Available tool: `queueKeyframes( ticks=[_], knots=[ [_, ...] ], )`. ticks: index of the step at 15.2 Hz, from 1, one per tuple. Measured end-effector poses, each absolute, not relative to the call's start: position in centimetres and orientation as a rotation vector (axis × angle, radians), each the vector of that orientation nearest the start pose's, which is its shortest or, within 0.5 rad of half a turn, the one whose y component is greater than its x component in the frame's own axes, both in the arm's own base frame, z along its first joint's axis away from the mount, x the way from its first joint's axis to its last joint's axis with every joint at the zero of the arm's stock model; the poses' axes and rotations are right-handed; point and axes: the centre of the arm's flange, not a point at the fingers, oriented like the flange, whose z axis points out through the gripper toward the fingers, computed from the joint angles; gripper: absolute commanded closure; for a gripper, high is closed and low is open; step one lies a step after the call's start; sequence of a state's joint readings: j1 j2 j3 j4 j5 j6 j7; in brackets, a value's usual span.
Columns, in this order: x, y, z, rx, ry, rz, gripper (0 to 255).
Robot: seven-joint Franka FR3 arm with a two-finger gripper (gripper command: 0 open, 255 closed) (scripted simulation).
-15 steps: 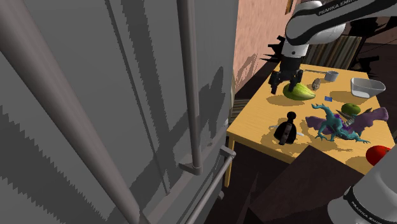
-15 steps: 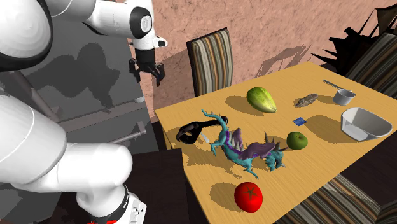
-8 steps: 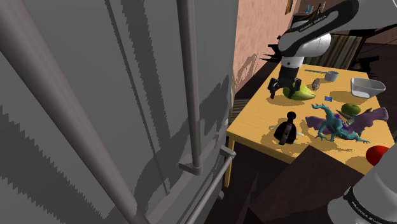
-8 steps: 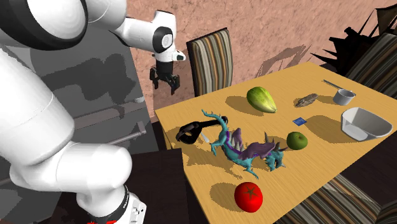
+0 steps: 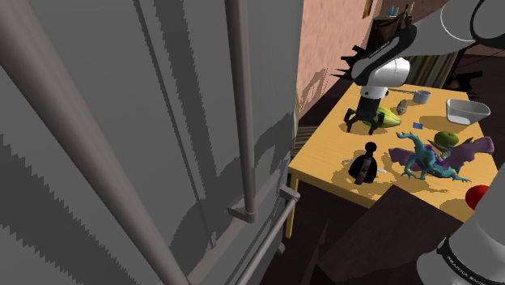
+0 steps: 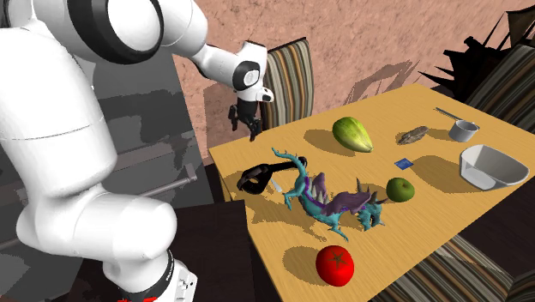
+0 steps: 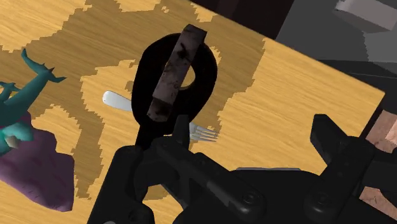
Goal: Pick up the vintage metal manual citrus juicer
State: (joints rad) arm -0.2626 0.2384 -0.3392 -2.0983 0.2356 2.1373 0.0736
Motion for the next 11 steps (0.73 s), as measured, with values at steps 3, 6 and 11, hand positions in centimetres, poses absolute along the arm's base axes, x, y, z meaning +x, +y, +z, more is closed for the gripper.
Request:
queueKeyframes(
  ticks=[3, 6, 11],
  knots=[
    [46.3, -33.7, 27.0, -2.669, 1.305, 0.239, 0],
    [45.8, -36.3, 24.0, -2.596, 1.42, 0.26, 0],
    [44.4, -41.0, 19.0, -2.464, 1.602, 0.295, 0]
  ],
)
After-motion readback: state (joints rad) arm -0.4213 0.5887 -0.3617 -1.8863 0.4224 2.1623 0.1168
